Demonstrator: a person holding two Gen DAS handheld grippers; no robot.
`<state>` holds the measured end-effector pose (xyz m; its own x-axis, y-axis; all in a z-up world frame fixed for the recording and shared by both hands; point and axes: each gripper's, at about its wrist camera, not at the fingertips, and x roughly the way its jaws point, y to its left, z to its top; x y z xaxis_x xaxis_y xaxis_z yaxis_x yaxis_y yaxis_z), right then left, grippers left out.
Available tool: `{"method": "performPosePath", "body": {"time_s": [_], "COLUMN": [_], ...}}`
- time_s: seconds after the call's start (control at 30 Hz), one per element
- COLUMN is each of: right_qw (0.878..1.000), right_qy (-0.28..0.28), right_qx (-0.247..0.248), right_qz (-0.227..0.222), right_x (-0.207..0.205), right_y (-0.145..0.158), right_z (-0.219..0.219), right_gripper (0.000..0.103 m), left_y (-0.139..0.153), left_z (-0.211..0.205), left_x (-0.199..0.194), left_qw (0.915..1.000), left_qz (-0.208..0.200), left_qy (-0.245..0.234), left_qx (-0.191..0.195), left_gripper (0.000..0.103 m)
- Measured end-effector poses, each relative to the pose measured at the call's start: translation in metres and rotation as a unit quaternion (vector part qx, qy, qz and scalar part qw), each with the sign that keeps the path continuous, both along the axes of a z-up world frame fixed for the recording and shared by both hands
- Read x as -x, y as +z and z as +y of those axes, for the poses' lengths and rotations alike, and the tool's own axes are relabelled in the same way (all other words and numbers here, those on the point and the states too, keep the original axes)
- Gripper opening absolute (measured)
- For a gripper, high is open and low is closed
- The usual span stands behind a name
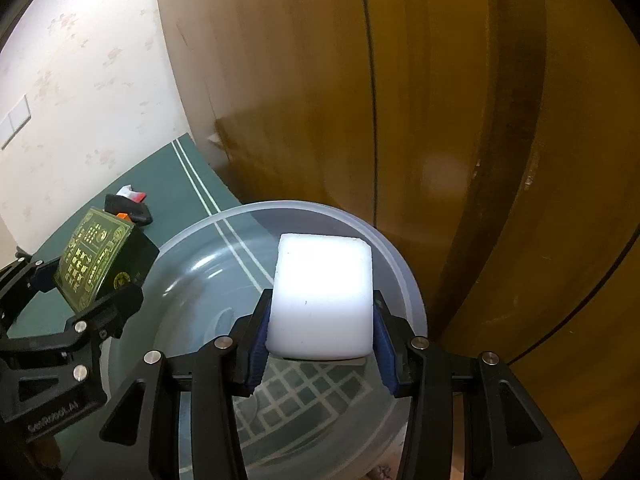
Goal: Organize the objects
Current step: 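Drop green box into the bowl with left tool while right tool releases foam block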
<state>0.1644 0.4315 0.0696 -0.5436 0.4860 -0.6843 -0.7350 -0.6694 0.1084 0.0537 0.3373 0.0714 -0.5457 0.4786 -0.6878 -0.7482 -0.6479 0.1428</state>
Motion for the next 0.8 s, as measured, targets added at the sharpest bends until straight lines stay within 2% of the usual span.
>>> {"method": "performPosePath", "body": {"time_s": [0.03,0.07,0.1,0.13,0.63,0.8], "right_qw": [1.0,1.0,1.0,1.0,1.0,1.0], "right_qy": [0.0,0.001,0.001,0.001,0.002,0.004], "right_qx": [0.001,0.001,0.0,-0.002,-0.004,-0.007], "right_qz": [0.002,0.002,0.001,-0.001,-0.003,-0.003], "right_x": [-0.001,-0.001,-0.001,0.0,-0.002,-0.001], "right_y": [0.0,0.0,0.001,0.001,0.004,0.007], "right_z": [0.0,-0.001,-0.002,-0.002,-0.008,-0.011], "right_gripper": [0.046,0.047,0.047,0.048,0.052,0.052], "left_y": [-0.001,-0.001,0.0,0.001,0.008,0.012], "left_z": [0.001,0.002,0.001,0.001,-0.01,-0.017], "left_x": [-0.001,-0.001,-0.002,-0.004,-0.006,-0.008], "left_qw": [1.0,1.0,1.0,1.0,0.9998,0.9994], "left_qz": [-0.004,-0.007,-0.006,-0.002,0.013,0.03], "left_qy": [-0.003,-0.004,-0.003,-0.003,0.005,0.008], "left_qx": [0.001,-0.001,-0.004,-0.008,-0.014,-0.016], "left_gripper": [0.078,0.091,0.098,0.1,0.101,0.101]}}
